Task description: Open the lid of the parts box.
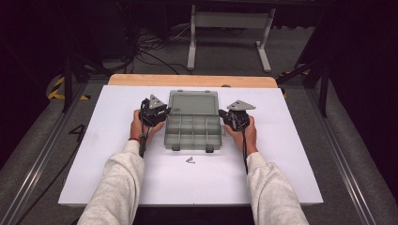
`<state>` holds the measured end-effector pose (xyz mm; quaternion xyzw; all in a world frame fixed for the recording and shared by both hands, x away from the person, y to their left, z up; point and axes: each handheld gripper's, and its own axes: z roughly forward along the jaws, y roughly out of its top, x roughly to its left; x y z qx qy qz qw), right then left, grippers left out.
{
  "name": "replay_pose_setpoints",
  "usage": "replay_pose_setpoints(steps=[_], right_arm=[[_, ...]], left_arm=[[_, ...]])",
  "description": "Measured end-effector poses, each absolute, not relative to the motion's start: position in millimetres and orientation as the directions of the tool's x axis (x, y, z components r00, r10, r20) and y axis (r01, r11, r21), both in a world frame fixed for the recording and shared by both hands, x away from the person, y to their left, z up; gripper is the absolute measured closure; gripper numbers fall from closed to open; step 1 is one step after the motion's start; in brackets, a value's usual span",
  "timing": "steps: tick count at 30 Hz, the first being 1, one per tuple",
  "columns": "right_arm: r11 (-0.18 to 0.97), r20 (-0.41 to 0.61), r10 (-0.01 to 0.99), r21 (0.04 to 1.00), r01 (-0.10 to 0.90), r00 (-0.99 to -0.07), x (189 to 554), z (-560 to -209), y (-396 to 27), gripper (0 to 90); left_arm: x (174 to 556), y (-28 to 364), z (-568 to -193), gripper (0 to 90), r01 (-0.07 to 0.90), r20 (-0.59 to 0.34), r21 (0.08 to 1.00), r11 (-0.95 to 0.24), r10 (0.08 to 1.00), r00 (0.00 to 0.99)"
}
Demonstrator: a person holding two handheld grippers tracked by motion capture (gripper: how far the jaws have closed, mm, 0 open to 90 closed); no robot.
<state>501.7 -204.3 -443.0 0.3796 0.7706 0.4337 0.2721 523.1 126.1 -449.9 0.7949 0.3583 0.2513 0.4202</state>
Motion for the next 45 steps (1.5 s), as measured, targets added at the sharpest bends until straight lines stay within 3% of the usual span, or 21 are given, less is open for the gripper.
replay_pose_setpoints(steps=[18,33,45], right_arm=[[0.291,-0.071,0.830,0.902,0.320,-0.554,490.5,-429.5,-228.7,90.0],[0.272,-0.051,0.800,0.919,0.285,-0.598,473.1,-422.1,-237.1,90.0],[0.323,-0.123,0.769,0.922,0.215,-0.628,454.7,-412.4,-242.0,87.7]], left_arm=[[509.4,133.5,-430.0,69.5,0.296,0.112,0.874,-0.387,0.750,0.651],[492.3,146.9,-419.0,62.9,0.247,0.103,0.901,-0.356,0.729,0.676],[471.9,165.3,-418.5,46.6,0.205,0.137,0.905,-0.372,0.712,0.688]])
